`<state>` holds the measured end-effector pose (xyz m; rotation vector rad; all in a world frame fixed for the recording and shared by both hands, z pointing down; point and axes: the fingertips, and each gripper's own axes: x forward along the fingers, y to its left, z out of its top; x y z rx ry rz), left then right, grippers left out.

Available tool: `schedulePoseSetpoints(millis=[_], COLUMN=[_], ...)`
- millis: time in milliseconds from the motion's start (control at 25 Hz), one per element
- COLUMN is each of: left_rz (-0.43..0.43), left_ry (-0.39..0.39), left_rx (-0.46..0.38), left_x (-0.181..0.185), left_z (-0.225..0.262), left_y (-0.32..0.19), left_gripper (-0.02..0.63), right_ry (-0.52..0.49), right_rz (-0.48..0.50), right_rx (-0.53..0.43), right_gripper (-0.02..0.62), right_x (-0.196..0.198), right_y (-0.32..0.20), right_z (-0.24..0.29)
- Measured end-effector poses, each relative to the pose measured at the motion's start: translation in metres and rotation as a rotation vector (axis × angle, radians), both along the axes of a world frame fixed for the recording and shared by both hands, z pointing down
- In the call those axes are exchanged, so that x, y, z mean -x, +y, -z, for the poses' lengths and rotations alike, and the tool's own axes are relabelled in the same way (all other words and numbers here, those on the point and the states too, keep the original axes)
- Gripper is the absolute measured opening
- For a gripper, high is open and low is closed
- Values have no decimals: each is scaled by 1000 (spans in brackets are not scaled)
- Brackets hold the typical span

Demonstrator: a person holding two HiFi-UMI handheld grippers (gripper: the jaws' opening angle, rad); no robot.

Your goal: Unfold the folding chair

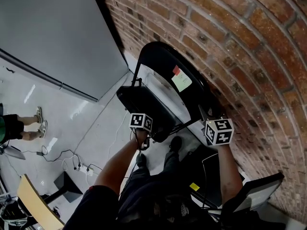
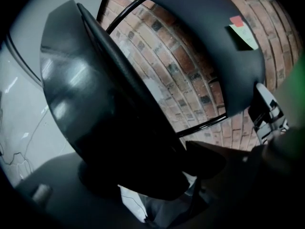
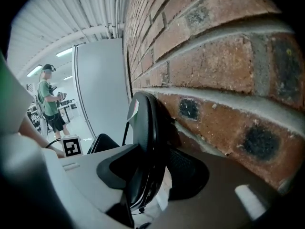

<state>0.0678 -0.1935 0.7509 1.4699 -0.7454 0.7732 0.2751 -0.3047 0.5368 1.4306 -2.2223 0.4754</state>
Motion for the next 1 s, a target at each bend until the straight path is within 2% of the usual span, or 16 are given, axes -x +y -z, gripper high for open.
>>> schedulePoseSetpoints(millis=[360, 480, 600, 840, 1000], left_rz=[38, 44, 76, 127, 190], left_ry=[-31, -12, 4, -8, -1], left_rx=[25, 21, -3, 17, 12], left_x=[27, 33, 41, 58, 66], left_z=[-15, -19, -23, -40, -48], left_y=[25, 34, 36, 47, 47], left_gripper=[414, 414, 405, 399, 388], right_ry=[-37, -48, -61, -65, -63], right_rz=[5, 6, 8, 9, 9], right_rx=[35, 51, 64, 98, 125], right_gripper=[178, 178, 176, 178, 178], right_x=[1, 1, 1, 1, 0], right_y=[1, 3, 1, 0, -3], right_z=[-11, -16, -20, -30, -39])
